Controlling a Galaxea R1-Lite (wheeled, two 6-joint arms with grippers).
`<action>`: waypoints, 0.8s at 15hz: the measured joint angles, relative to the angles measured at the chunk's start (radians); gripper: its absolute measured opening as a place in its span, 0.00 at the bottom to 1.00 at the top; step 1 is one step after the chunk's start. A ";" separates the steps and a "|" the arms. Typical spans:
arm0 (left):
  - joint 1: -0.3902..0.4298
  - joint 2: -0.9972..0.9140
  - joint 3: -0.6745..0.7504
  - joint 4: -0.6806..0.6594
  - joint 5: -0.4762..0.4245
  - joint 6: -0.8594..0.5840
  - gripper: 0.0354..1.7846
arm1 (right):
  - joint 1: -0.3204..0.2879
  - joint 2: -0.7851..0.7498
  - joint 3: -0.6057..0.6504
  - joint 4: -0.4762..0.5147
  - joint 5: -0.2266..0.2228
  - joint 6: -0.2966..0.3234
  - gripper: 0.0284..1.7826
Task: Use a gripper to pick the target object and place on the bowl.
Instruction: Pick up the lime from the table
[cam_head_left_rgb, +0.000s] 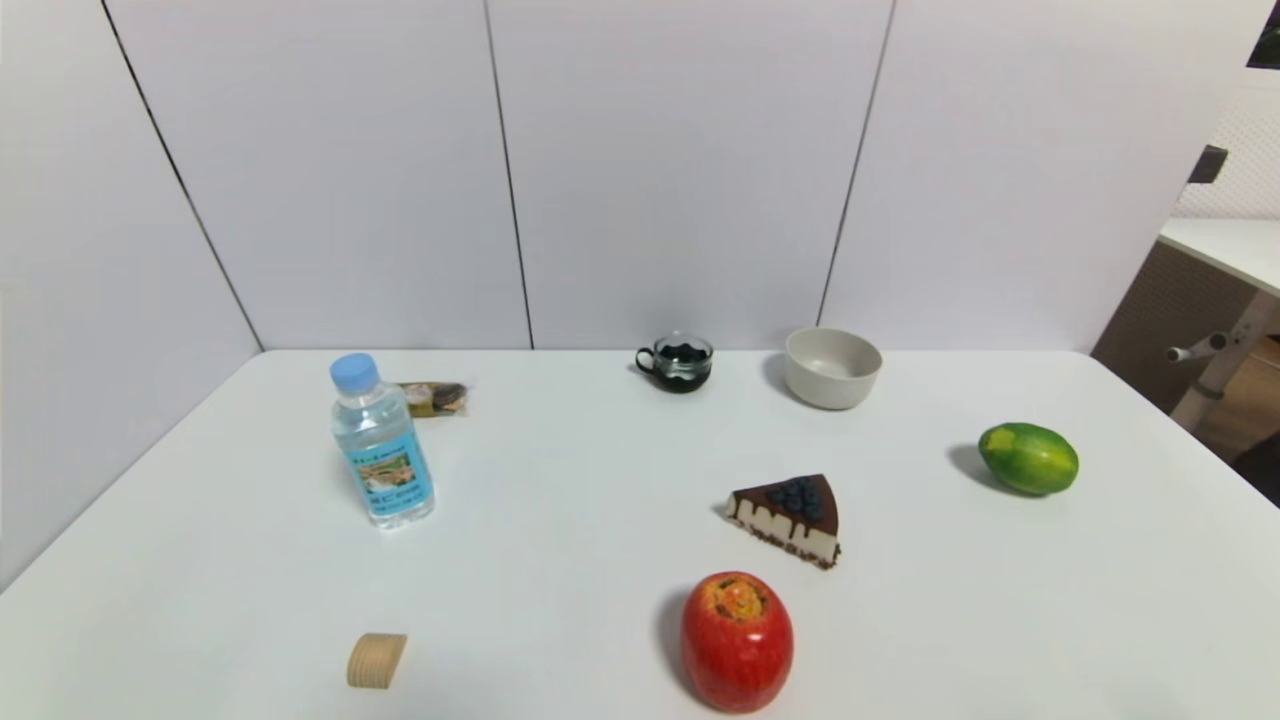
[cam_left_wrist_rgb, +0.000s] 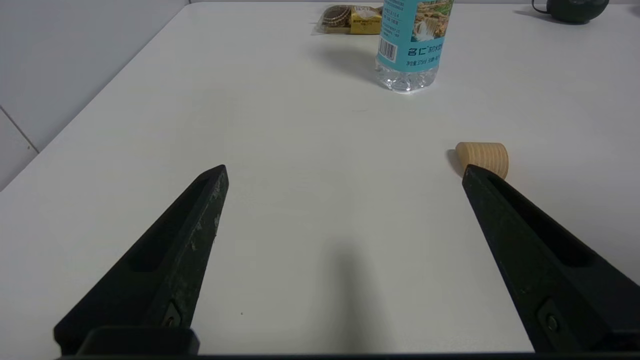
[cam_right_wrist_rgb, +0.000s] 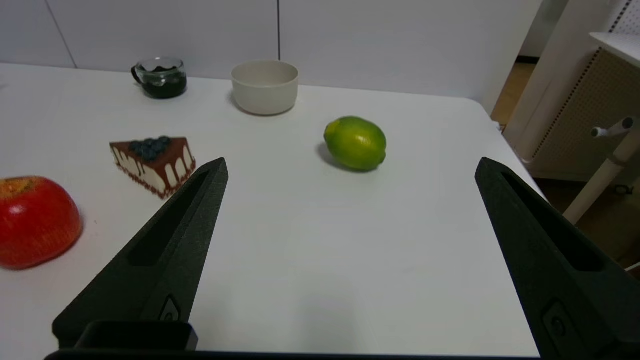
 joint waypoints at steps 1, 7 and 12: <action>0.000 0.000 0.000 0.000 0.000 0.000 0.94 | 0.001 0.089 -0.082 0.000 0.000 -0.009 0.96; 0.000 0.000 0.000 0.000 0.000 0.000 0.94 | 0.003 0.633 -0.627 0.001 0.025 -0.031 0.96; 0.000 0.000 0.000 0.000 0.000 0.000 0.94 | 0.026 0.987 -0.990 0.017 0.042 -0.071 0.96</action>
